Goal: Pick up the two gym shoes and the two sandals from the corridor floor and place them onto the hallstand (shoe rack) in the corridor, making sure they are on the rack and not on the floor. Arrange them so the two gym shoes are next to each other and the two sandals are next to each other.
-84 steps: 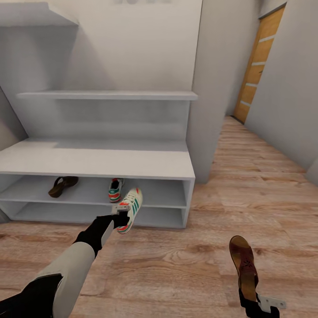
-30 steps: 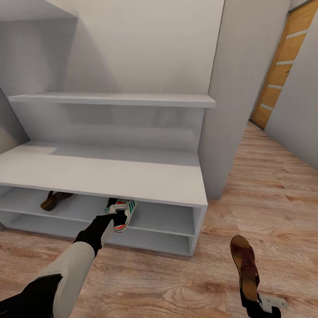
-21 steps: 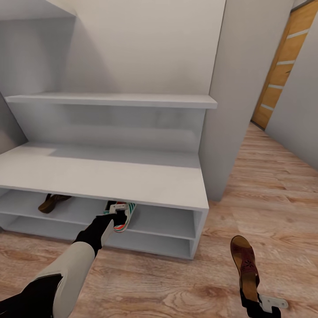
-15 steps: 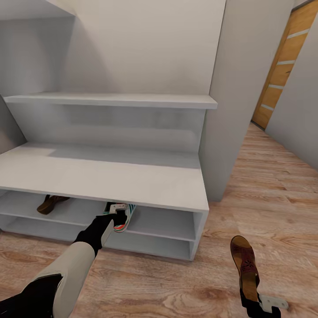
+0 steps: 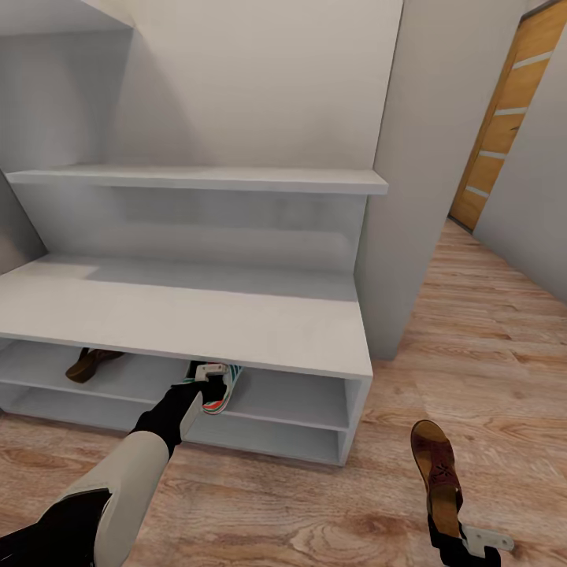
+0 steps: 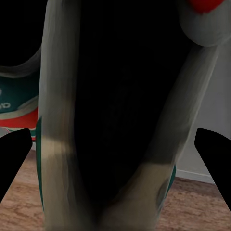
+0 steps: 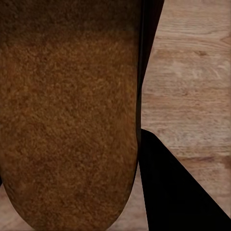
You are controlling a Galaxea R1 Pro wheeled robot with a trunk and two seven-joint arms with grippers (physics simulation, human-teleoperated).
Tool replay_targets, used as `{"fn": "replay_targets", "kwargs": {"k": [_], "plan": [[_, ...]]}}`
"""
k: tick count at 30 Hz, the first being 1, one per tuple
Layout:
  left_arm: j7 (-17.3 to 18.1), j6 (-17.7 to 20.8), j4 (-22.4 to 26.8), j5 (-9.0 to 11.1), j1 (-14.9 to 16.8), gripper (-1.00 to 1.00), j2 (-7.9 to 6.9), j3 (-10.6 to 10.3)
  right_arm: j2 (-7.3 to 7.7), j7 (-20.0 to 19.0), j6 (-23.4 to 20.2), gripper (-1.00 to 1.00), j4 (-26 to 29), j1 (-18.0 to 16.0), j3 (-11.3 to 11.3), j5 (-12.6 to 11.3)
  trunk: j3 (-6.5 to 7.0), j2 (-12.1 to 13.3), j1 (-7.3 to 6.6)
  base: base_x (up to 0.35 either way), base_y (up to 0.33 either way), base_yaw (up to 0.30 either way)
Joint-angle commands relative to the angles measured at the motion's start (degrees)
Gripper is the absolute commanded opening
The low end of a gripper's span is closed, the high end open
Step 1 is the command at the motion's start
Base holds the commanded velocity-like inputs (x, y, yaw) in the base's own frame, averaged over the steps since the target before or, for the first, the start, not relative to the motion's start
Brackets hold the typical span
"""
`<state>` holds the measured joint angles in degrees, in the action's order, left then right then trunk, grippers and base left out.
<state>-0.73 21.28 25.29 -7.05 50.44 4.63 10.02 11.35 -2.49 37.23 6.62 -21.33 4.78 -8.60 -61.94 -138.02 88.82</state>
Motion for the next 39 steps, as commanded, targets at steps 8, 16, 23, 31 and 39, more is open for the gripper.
{"fn": "replay_targets", "kwargs": {"k": [8,16,23,31,39], "plan": [[-0.15,0.26,0.03,-0.24,0.1,-1.0,0.11,0.32,-0.01,-0.32,0.12,-1.0,-0.03,-0.03,0.34,-0.18,-0.76,-1.61,0.88,0.0,0.0,0.0],[-0.27,0.26,0.02,-0.24,0.1,-1.0,0.13,0.42,-0.01,-0.31,0.12,-1.0,-0.03,-0.03,0.39,-0.16,-0.76,-1.61,0.88,0.0,0.0,0.0],[-0.32,0.26,0.02,-0.24,0.1,-1.0,0.16,0.37,-0.01,-0.3,0.12,-1.0,-0.03,-0.03,0.4,-0.18,-0.76,-1.61,0.88,0.113,0.0,0.0],[-0.32,0.26,0.02,-0.24,0.1,-1.0,0.23,0.43,-0.01,-0.29,0.12,-1.0,-0.03,-0.03,0.4,-0.18,-0.76,-1.61,0.88,0.032,0.0,0.0],[-0.32,0.26,0.02,-0.24,0.1,-1.0,0.29,0.43,-0.01,-0.28,0.12,-1.0,-0.03,-0.03,0.39,-0.16,-0.76,-1.61,0.88,0.035,0.0,0.0]]}}
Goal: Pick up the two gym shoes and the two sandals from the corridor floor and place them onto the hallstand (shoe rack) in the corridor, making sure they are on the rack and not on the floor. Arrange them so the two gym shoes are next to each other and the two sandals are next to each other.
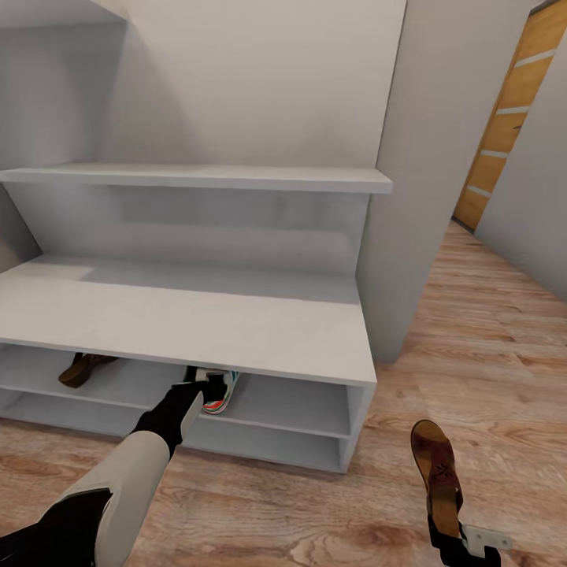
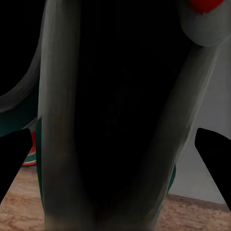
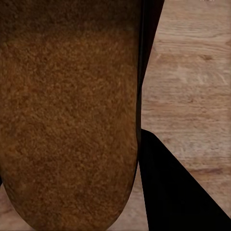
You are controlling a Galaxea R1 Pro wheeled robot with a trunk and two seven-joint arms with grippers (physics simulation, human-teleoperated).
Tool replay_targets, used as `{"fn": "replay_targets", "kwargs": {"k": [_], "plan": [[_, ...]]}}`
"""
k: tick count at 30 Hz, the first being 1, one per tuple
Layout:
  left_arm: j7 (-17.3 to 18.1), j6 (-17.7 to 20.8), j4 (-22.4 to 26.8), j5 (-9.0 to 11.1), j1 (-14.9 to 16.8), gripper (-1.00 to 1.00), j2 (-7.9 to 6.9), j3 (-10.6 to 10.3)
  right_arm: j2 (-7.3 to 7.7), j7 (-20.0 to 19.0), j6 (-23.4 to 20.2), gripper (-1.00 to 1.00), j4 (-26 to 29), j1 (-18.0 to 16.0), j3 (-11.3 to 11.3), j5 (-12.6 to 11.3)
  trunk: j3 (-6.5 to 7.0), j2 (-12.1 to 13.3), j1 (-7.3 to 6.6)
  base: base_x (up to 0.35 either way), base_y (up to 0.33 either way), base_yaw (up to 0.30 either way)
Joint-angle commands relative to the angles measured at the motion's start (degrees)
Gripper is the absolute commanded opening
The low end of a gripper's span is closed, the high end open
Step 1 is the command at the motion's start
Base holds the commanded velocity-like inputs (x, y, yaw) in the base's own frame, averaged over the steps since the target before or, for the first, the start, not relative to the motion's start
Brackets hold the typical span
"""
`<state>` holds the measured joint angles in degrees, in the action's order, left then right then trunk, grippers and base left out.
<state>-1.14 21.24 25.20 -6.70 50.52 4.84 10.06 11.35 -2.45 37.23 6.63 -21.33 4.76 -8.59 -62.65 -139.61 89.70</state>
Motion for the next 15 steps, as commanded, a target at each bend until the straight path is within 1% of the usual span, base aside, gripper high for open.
{"fn": "replay_targets", "kwargs": {"k": [1,4,5,15], "plan": [[0.08,0.28,0.11,-0.59,0.02,-1.0,0.08,0.4,-0.01,-0.32,0.12,-1.0,-0.04,-0.03,0.39,-0.17,-0.05,-0.02,-0.01,0.028,0.0,0.0],[0.42,0.25,0.11,-0.56,0.02,-1.0,0.08,0.4,-0.01,-0.3,0.12,-1.0,-0.04,-0.03,0.38,-0.18,-0.05,-0.02,-0.01,0.013,0.0,0.0],[0.56,0.21,0.11,-0.53,0.02,1.0,0.08,0.4,-0.01,-0.3,0.12,-1.0,-0.04,-0.03,0.37,-0.19,-0.05,-0.02,-0.01,0.004,0.0,0.0],[0.69,0.02,0.02,-0.52,0.02,1.0,0.04,0.4,-0.01,-0.29,0.12,-1.0,-0.04,-0.03,0.39,-0.17,-0.05,-0.02,-0.01,0.0,0.0,0.0]]}}
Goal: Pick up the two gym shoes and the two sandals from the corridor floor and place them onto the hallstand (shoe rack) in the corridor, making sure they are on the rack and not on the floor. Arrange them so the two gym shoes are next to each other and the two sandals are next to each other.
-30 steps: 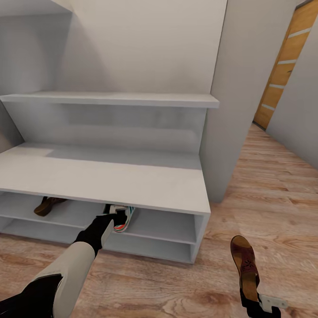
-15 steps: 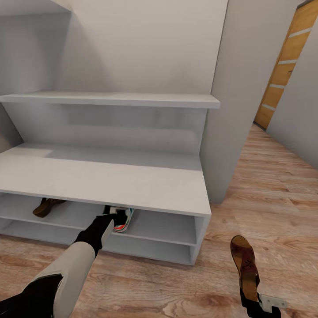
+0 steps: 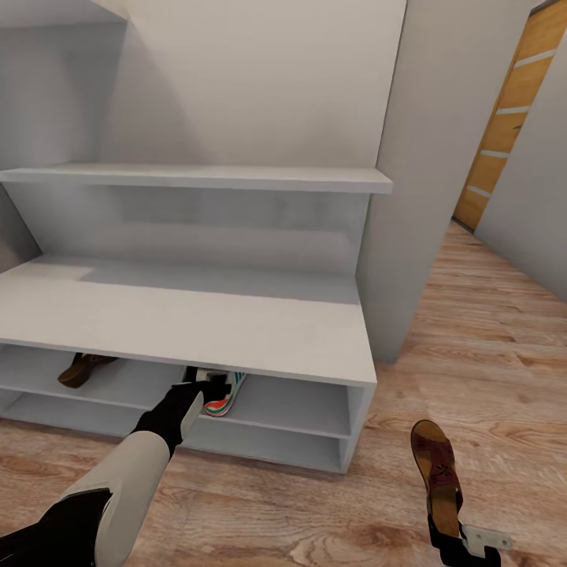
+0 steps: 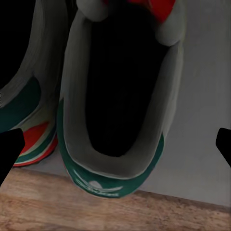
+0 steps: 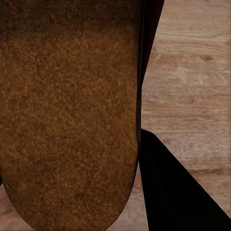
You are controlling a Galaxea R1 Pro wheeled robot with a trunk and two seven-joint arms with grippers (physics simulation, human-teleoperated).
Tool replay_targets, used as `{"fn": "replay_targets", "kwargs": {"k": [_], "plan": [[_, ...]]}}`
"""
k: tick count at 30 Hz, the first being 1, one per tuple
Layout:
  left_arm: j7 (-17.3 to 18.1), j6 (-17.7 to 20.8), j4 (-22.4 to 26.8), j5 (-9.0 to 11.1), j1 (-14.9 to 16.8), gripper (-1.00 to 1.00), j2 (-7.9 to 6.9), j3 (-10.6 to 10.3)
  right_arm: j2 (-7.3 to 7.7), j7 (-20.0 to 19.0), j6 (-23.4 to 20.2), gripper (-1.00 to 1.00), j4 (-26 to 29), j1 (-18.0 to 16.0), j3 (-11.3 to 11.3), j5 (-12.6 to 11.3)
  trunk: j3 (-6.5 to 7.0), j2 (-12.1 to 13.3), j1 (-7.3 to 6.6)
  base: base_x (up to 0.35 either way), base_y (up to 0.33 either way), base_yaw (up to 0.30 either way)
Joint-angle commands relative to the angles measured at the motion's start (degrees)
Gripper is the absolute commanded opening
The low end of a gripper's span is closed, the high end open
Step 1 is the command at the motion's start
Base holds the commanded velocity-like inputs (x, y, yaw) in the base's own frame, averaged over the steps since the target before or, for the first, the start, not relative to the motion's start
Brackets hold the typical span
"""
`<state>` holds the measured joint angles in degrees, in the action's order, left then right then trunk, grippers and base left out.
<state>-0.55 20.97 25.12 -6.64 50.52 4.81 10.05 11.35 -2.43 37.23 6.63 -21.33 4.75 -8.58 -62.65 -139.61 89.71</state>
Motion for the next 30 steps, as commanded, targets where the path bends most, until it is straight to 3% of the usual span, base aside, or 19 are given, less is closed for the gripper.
{"fn": "replay_targets", "kwargs": {"k": [1,7,20,25,30], "plan": [[0.11,0.26,0.11,-0.58,0.02,1.0,0.06,0.39,-0.01,-0.31,0.12,-1.0,-0.04,-0.03,0.41,-0.18,-0.05,-0.02,-0.01,0.0,0.0,0.0],[0.11,0.22,0.11,-0.57,0.02,1.0,-0.02,0.33,-0.01,-0.33,0.12,-1.0,-0.04,-0.03,0.38,-0.19,-0.05,-0.02,-0.01,-0.13,0.031,0.0],[0.42,-0.3,0.13,-0.53,-0.19,1.0,-0.15,0.27,-0.01,-0.33,0.12,-1.0,-0.04,-0.03,0.35,-0.19,-0.05,-0.02,-0.01,-0.304,0.109,0.0],[2.06,-2.84,0.11,-0.57,-1.83,1.0,-0.33,0.17,-0.01,-0.35,0.12,-1.0,-0.04,-0.03,0.34,-0.17,-0.05,-0.02,-0.01,-0.285,0.209,0.0],[6.32,-7.33,0.18,-0.69,-5.67,1.0,-1.4,0.15,-0.01,-0.34,0.12,-1.0,-0.04,-0.03,0.34,-0.17,-0.05,-0.02,-0.01,-0.276,0.221,0.0]]}}
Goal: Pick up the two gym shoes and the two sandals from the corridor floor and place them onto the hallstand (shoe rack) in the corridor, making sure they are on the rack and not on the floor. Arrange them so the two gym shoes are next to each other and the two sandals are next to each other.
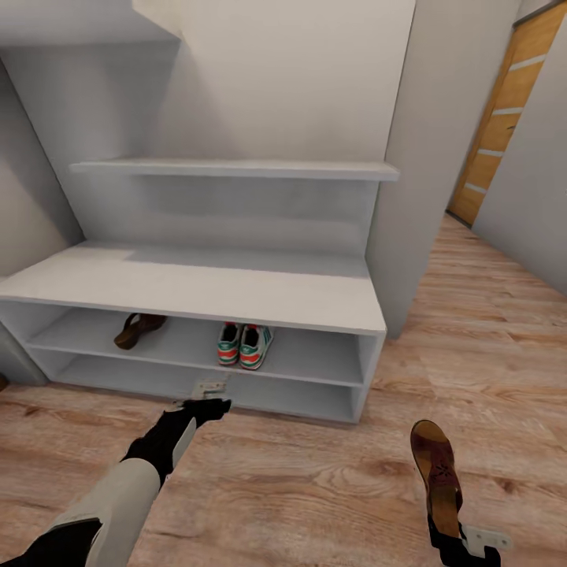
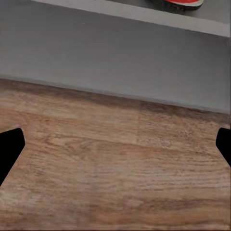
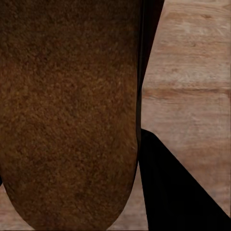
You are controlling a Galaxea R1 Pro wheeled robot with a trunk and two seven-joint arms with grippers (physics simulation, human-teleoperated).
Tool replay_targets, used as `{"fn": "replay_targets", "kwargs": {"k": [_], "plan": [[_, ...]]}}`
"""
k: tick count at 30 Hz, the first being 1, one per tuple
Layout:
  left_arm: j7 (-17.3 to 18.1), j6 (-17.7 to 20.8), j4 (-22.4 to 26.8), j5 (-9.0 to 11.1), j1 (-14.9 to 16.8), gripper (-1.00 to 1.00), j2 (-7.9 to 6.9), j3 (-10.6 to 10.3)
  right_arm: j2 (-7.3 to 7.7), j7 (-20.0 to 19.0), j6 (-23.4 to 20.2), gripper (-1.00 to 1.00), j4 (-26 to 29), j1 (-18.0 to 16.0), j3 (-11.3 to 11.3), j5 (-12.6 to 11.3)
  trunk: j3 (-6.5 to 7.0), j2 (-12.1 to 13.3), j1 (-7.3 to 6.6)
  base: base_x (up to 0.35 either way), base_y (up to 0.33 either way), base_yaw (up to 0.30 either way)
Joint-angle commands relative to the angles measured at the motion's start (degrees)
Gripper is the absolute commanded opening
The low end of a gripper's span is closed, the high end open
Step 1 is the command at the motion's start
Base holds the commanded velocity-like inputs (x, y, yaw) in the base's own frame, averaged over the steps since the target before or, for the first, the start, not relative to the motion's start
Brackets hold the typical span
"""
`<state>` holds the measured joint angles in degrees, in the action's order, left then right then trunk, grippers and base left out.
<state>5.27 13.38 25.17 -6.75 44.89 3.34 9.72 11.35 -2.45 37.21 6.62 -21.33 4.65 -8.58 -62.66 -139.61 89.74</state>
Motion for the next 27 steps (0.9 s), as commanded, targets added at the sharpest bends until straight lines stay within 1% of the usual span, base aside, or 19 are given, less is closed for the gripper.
{"fn": "replay_targets", "kwargs": {"k": [1,3,4,5,6,8,9,10,11,13,15,16,18,19,20,21,23,25,27], "plan": [[1.1,-0.48,0.13,-0.59,-0.62,1.0,-0.21,0.48,-0.01,-0.31,0.15,-1.0,-0.02,-0.03,0.45,-0.18,-0.04,-0.02,-0.04,-0.27,0.225,0.0],[2.21,-2.02,0.11,-0.56,-1.83,1.0,-0.92,0.48,-0.01,-0.33,0.15,-1.0,-0.02,-0.03,0.45,-0.19,-0.04,-0.02,-0.04,-0.261,0.227,0.0],[3.2,-3.59,0.06,-0.41,-3.07,1.0,-1.75,0.56,-0.01,-0.34,0.15,-1.0,-0.02,-0.03,0.45,-0.18,-0.04,-0.02,-0.04,-0.246,0.233,0.0],[4.23,-5.39,0.03,-0.23,-4.55,1.0,-2.77,0.77,-0.01,-0.35,0.15,-1.0,-0.02,-0.03,0.45,-0.16,-0.04,-0.02,-0.04,-0.235,0.238,0.0],[6.96,-9.46,-0.01,0.18,-7.91,1.0,-5.1,1.13,-0.01,-0.36,0.15,-1.0,-0.02,-0.03,0.45,-0.13,-0.04,-0.02,-0.04,-0.217,0.245,0.0],[10.27,-12.88,-0.05,0.93,-10.86,1.0,-6.91,1.28,-0.01,-0.41,0.15,-1.0,-0.02,-0.03,0.43,-0.13,-0.04,-0.02,-0.04,-0.209,0.249,0.0],[11.14,-13.7,-0.05,1.2,-11.56,1.0,-7.34,1.33,-0.01,-0.44,0.15,-1.0,-0.02,-0.03,0.42,-0.12,-0.04,-0.02,-0.04,-0.204,0.253,0.0],[12.82,-15.22,-0.06,1.87,-12.96,1.0,-8.25,1.47,-0.01,-0.47,0.15,-1.0,-0.02,-0.03,0.4,-0.12,-0.04,-0.02,-0.04,-0.2,0.256,0.0],[13.73,-16.03,-0.09,2.34,-13.68,1.0,-8.78,1.59,-0.01,-0.49,0.15,-1.0,-0.04,-0.03,0.39,-0.12,-0.04,-0.02,-0.04,-0.197,0.259,0.0],[17.52,-19.41,-0.57,4.85,-16.5,1.0,-11.03,2.24,-0.01,-0.5,0.15,-1.0,-0.08,-0.03,0.38,-0.12,-0.04,-0.02,-0.04,-0.175,0.269,0.0],[20.08,-21.72,-0.78,6.76,-18.2,1.0,-12.59,2.55,-0.01,-0.48,0.15,-1.0,-0.13,-0.03,0.37,-0.12,-0.04,-0.02,-0.04,-0.151,0.277,0.0],[20.95,-22.42,-0.82,7.39,-18.77,1.0,-13.1,2.65,0.01,-0.47,0.15,-1.0,-0.15,-0.03,0.37,-0.12,-0.04,-0.02,-0.04,-0.105,0.287,0.0],[24.58,-24.69,-0.93,9.81,-21.17,1.0,-15.15,2.91,0.04,-0.46,0.15,-1.0,-0.15,-0.03,0.37,-0.12,-0.04,-0.02,-0.04,-0.066,0.293,0.0],[25.48,-25.1,-0.94,10.44,-21.73,1.0,-15.62,2.96,0.05,-0.46,0.15,-1.0,-0.16,-0.03,0.37,-0.12,-0.04,-0.02,-0.04,-0.026,0.299,0.0],[27.91,-26.01,-0.97,12.42,-23.09,1.0,-16.88,3.03,0.07,-0.45,0.15,-1.0,-0.18,-0.03,0.36,-0.12,-0.04,-0.02,-0.04,0.036,0.303,0.0],[29.33,-26.37,-0.98,13.79,-23.81,1.0,-17.57,3.06,0.05,-0.45,0.15,-1.0,-0.19,-0.03,0.36,-0.12,-0.04,-0.02,-0.04,0.063,0.305,0.0],[30.61,-26.61,-0.99,15.04,-24.46,1.0,-18.1,3.08,0.06,-0.45,0.15,-1.0,-0.18,-0.03,0.36,-0.12,-0.04,-0.02,-0.04,0.078,0.308,0.0],[32.68,-26.89,-0.99,16.84,-25.68,1.0,-18.84,3.1,0.04,-0.47,0.15,-1.0,-0.16,-0.03,0.36,-0.12,-0.04,-0.02,-0.04,0.1,0.314,0.0],[33.73,-27.03,-1.0,17.63,-26.81,1.0,-19.19,3.11,-0.1,-0.48,0.15,-1.0,-0.13,-0.03,0.36,-0.12,-0.04,-0.02,-0.04,0.112,0.318,0.0]]}}
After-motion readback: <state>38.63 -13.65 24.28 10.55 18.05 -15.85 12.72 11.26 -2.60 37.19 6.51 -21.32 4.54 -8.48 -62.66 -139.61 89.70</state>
